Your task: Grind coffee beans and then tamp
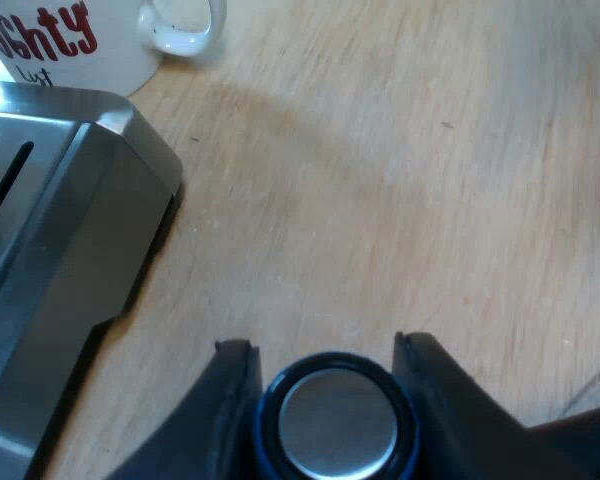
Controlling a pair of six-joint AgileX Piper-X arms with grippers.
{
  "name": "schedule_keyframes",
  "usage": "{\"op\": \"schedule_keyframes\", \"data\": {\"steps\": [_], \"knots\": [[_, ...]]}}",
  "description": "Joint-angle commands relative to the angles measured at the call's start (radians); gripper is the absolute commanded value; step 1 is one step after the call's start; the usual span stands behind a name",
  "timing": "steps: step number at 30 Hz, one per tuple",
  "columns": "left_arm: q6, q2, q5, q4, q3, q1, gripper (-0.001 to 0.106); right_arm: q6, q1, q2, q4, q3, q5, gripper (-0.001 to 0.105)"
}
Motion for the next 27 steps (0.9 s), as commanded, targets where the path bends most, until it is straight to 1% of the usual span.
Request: {"op": "schedule_keyframes", "data": {"steps": [1, 11, 14, 20, 27], "knots": [[-0.001, 0.035, -0.017, 0.139, 0.068, -0.001, 0.01, -0.004, -0.003, -0.007, 0.002, 0.007, 0.007, 0.063], [-0.001, 0.035, -0.017, 0.113, 0.08, -0.001, 0.01, -0.004, -0.003, -0.005, 0.002, 0.007, 0.007, 0.063], [-0.001, 0.031, -0.007, 0.081, 0.08, -0.001, 0.01, -0.004, -0.003, -0.005, 0.002, 0.007, 0.007, 0.063], [-0.001, -0.022, -0.007, 0.017, 0.068, -0.001, 0.01, -0.004, -0.003, -0.005, 0.002, 0.007, 0.007, 0.063], [-0.001, -0.081, -0.007, -0.098, 0.068, -0.001, 0.01, -0.004, -0.003, -0.005, 0.002, 0.007, 0.007, 0.063]]}}
